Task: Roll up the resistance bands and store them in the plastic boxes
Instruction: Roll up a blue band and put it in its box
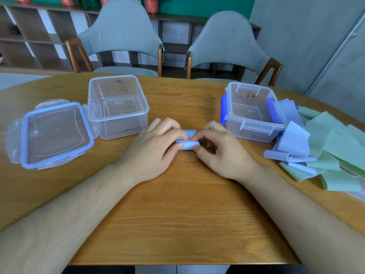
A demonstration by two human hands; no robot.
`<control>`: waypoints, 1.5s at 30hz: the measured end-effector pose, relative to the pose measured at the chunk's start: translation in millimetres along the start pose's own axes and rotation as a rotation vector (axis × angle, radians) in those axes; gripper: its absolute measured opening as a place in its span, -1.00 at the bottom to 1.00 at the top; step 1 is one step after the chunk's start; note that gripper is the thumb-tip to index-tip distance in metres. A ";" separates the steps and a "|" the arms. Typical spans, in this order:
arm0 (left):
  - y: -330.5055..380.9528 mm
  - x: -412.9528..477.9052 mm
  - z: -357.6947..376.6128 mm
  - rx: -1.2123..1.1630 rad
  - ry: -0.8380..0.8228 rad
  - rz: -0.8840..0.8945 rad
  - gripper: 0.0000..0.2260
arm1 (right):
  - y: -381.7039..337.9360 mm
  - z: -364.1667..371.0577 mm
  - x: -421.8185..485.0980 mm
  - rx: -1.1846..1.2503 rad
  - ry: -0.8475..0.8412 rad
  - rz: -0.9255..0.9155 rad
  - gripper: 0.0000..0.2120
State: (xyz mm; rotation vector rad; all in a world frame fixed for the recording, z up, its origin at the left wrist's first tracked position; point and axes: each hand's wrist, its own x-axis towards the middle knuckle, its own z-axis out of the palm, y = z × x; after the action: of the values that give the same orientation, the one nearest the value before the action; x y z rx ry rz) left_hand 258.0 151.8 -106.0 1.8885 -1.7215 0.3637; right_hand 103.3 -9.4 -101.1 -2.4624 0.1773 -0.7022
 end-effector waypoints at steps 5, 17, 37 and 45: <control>-0.1 1.2 2.4 0.050 -0.040 -0.066 -0.68 | 7.2 0.0 12.6 -0.081 -0.007 0.000 -0.87; -5.7 24.5 9.4 0.058 -0.118 -0.110 -0.71 | 15.3 8.5 18.1 -0.110 0.025 0.034 -0.77; 7.8 22.7 -5.2 -0.387 -0.030 -0.218 -0.72 | -0.2 -1.2 13.0 0.120 0.041 -0.017 -0.75; 9.9 22.1 -3.3 -0.503 -0.016 -0.234 -0.70 | -6.1 -0.5 11.5 0.186 0.070 0.009 -0.79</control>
State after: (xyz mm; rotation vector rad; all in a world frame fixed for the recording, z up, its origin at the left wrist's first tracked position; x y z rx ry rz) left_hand 252.0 135.2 -89.2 1.6869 -1.4111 -0.1644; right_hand 112.7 -7.6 -92.2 -2.2609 0.1431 -0.7662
